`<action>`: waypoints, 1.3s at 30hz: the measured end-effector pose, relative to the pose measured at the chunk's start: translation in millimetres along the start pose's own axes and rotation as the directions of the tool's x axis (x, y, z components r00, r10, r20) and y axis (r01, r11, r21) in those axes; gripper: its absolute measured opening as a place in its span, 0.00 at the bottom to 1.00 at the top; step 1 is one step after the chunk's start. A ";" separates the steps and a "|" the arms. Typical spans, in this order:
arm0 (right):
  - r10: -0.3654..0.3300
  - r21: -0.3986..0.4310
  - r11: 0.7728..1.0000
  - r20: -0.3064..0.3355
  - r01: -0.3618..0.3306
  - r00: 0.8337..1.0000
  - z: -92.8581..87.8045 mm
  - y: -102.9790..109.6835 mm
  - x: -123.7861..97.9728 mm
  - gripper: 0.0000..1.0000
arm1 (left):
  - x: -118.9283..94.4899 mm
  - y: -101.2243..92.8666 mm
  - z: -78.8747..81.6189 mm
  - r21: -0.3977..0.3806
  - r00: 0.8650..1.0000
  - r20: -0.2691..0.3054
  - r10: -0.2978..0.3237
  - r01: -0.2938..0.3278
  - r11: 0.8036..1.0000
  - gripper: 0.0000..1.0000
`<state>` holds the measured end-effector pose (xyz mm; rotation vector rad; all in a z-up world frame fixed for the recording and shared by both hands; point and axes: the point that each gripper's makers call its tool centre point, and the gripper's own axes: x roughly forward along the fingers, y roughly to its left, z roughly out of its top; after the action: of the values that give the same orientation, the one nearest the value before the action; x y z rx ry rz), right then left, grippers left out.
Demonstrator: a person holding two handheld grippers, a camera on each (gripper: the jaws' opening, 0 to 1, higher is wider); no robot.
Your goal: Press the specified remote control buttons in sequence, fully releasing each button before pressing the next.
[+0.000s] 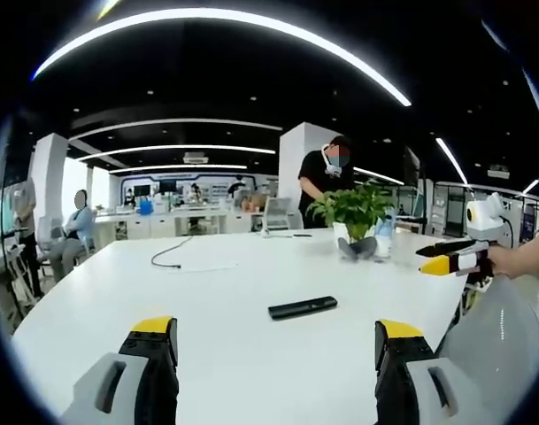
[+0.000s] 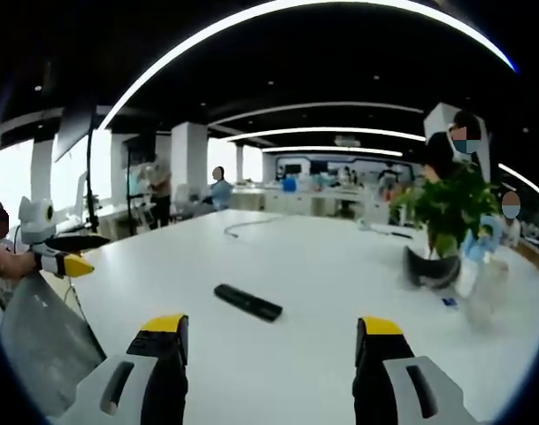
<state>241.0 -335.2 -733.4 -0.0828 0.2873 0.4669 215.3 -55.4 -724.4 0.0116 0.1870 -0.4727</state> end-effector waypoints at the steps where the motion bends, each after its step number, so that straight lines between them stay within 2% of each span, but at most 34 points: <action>1: -0.004 -0.008 1.000 0.002 0.004 1.000 0.8 -0.1 0.4 0.76 | 0.4 0.2 -0.2 -0.007 1.000 -0.001 -0.006 0.006 1.000 0.96; 3: -0.020 -0.035 0.999 0.000 0.020 1.000 2.1 -2.1 1.3 0.76 | 1.3 2.0 -0.9 0.002 1.000 -0.012 0.004 -0.004 1.000 0.96; 5: -0.035 -0.068 0.997 0.007 0.036 0.999 3.3 -4.4 -0.6 0.76 | 0.4 1.6 -0.5 0.069 1.000 -0.013 0.012 -0.011 0.998 0.96; 7: -0.047 -0.062 0.997 0.033 0.049 0.998 6.9 -7.5 -2.9 0.76 | -1.1 -1.7 2.9 0.104 1.000 0.009 0.008 -0.009 0.995 0.95; 9: -0.056 -0.043 0.997 0.026 0.057 0.998 5.4 -10.4 -2.9 0.76 | 1.9 -3.6 0.7 0.109 1.000 -0.009 0.006 -0.005 0.994 0.94; 10: -0.066 -0.033 0.997 0.014 0.067 0.998 3.2 -13.3 -2.4 0.74 | 4.4 -3.5 -3.7 0.114 0.999 -0.036 0.000 0.004 0.993 0.94; 13: -0.068 -0.015 0.998 0.004 0.068 0.998 -2.0 -15.1 -3.8 0.69 | 4.5 -13.0 -9.7 0.100 0.997 -0.054 -0.051 0.056 0.993 0.92; 14: -0.079 0.002 0.997 -0.005 0.079 0.997 -0.6 -16.5 -4.2 0.69 | 5.0 -14.1 -6.7 0.113 0.997 -0.044 -0.057 0.061 0.992 0.91; 16: -0.079 -0.001 0.997 0.028 0.079 0.996 3.8 -15.7 -4.2 0.69 | 5.9 -14.6 -2.2 0.136 0.998 -0.024 -0.056 0.058 0.989 0.91; 18: -0.061 -0.008 0.998 -0.019 0.061 0.998 -3.6 -13.1 -2.1 0.69 | 7.2 -11.7 -13.9 0.118 0.996 -0.082 -0.045 0.054 0.992 0.91; 21: -0.077 -0.032 0.996 0.013 0.078 0.997 2.4 -16.9 -4.9 0.67 | 8.6 -15.6 -15.4 0.091 0.993 -0.089 -0.075 0.083 0.992 0.91; 22: -0.094 -0.015 0.995 0.020 0.095 0.995 3.5 -21.7 -6.1 0.65 | 8.5 -17.4 -15.4 0.095 0.992 -0.090 -0.083 0.092 0.991 0.91; 24: -0.111 0.019 0.994 0.004 0.111 0.994 -0.6 -27.0 -7.1 0.66 | 9.6 -21.1 -17.4 0.142 0.990 -0.103 -0.097 0.111 0.984 0.88; 25: -0.122 0.037 0.992 -0.001 0.122 0.992 -1.7 -30.3 -7.4 0.66 | 10.1 -23.4 -24.0 0.176 0.983 -0.148 -0.105 0.130 0.976 0.86; 28: -0.125 0.043 0.991 0.005 0.125 0.992 0.5 -30.4 -6.4 0.66 | 9.9 -28.1 -22.6 0.151 0.982 -0.136 -0.131 0.151 0.977 0.86; 30: -0.125 0.013 0.992 -0.004 0.125 0.992 0.8 -27.4 -5.4 0.65 | 9.3 -24.9 -15.1 0.125 0.987 -0.100 -0.125 0.137 0.983 0.88; 32: -0.135 0.020 0.991 -0.008 0.135 0.991 -1.3 -31.0 -6.6 0.63 | 9.6 -20.4 -14.7 0.108 0.989 -0.088 -0.120 0.129 0.986 0.92; 33: -0.157 0.045 0.986 -0.019 0.158 0.987 -3.8 -36.2 -8.6 0.61 | 10.7 -21.2 -16.7 0.094 0.987 -0.095 -0.131 0.140 0.986 0.95; 35: -0.186 0.056 0.981 -0.016 0.186 0.983 -5.0 -44.9 -11.6 0.57 | 11.3 -25.8 -25.0 0.036 0.978 -0.146 -0.149 0.155 0.987 0.98; 39: -0.165 0.062 0.984 -0.002 0.165 0.986 -3.8 -41.4 -10.4 0.57 | 11.5 -28.6 -30.2 0.035 0.963 -0.209 -0.168 0.178 0.983 0.98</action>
<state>250.0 -377.1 -733.4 -0.0447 0.2887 0.2934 207.0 -84.5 -755.2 0.0973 0.3810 -0.6516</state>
